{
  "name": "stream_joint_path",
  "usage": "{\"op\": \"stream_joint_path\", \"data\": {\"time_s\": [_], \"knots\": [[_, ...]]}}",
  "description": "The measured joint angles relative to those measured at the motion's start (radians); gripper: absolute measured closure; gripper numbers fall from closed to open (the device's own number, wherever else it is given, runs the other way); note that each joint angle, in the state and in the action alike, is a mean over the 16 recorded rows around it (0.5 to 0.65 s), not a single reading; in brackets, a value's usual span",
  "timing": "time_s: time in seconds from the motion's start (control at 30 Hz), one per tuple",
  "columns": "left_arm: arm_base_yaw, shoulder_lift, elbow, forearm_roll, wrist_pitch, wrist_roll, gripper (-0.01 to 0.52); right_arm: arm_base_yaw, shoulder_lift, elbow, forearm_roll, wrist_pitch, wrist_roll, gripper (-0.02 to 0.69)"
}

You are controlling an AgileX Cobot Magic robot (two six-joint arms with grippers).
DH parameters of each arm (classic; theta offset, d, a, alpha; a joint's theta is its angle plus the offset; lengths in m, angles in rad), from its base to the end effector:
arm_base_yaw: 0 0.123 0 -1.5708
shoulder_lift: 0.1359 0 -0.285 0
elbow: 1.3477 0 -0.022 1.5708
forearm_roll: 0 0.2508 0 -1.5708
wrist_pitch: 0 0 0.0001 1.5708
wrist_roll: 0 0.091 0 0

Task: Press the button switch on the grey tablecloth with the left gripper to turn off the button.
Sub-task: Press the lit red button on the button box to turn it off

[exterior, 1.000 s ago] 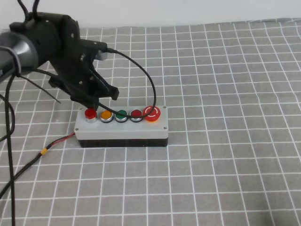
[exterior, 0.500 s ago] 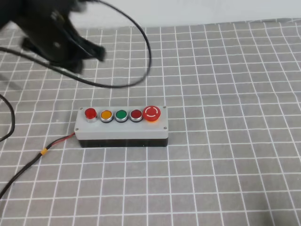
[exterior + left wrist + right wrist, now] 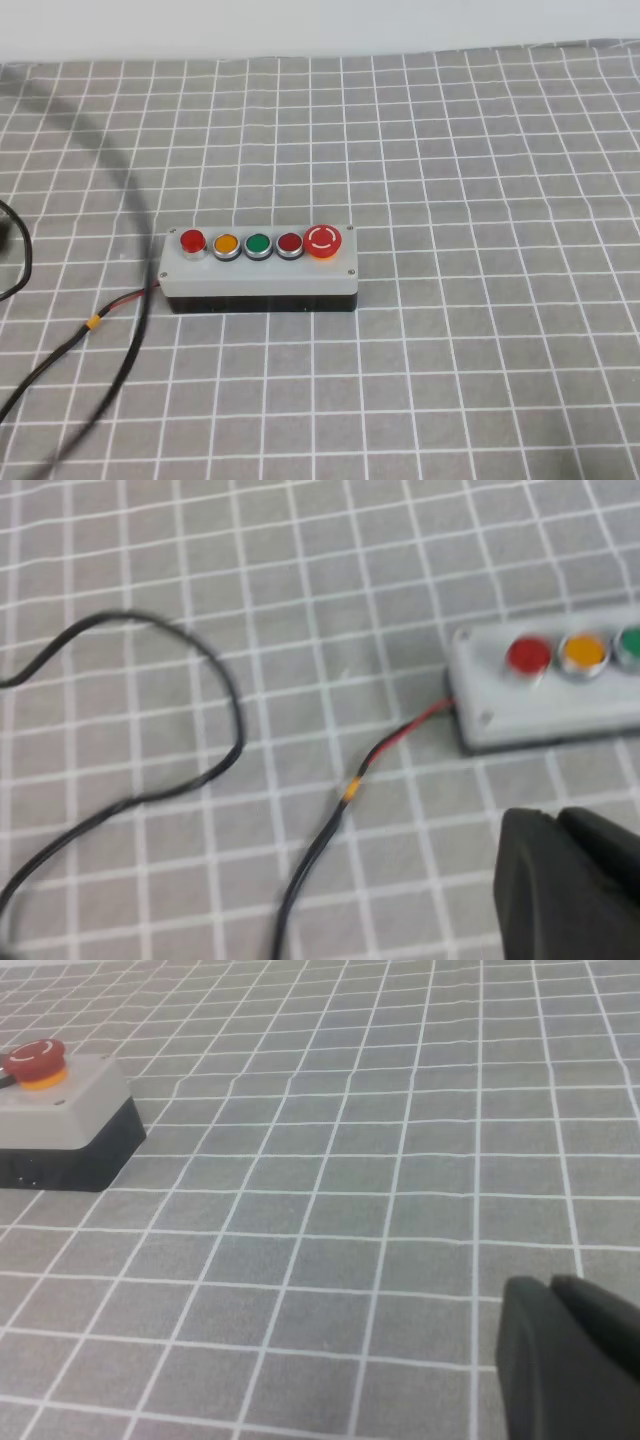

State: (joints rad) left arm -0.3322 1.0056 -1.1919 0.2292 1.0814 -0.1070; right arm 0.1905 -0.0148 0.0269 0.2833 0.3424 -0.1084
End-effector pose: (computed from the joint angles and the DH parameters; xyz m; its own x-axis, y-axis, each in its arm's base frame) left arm 0.1753 -0.0412 0.4072 -0.6756 0.2354 -0.6987 0.1885 0.9713 0.1450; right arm 0.0506 0.0185 0.1753 -0.2882 0.1052 -0.9518 -0.2350 0.9558 0.1768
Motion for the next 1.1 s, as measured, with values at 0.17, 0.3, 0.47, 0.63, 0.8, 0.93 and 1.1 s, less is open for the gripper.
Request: {"op": "stream_joint_path", "data": {"time_s": [0.17,0.3,0.47,0.63,0.8,0.93,1.1], "knots": [[0.000,-0.177,0.147,0.024,0.014,0.005,0.517,0.000,0.000,0.000,0.000,0.000,0.000,0.681],[0.000,-0.257,0.214,0.030,0.043,0.009,0.517,0.000,0.000,0.000,0.000,0.000,0.000,0.681],[0.001,-0.296,0.247,0.027,0.068,-0.017,0.517,0.000,0.000,0.000,0.000,0.000,0.000,0.681],[0.023,-0.322,0.280,0.003,0.016,-0.057,0.517,0.000,0.000,0.000,0.000,0.000,0.000,0.681],[0.074,-0.383,0.380,-0.033,-0.146,-0.095,0.517,0.000,0.000,0.000,0.000,0.000,0.000,0.681],[0.126,-0.460,0.522,-0.069,-0.334,-0.098,0.517,0.000,0.000,0.000,0.000,0.000,0.000,0.681],[0.181,-0.578,0.753,-0.108,-0.593,-0.072,0.517,0.000,0.000,0.000,0.000,0.000,0.000,0.681]]}}
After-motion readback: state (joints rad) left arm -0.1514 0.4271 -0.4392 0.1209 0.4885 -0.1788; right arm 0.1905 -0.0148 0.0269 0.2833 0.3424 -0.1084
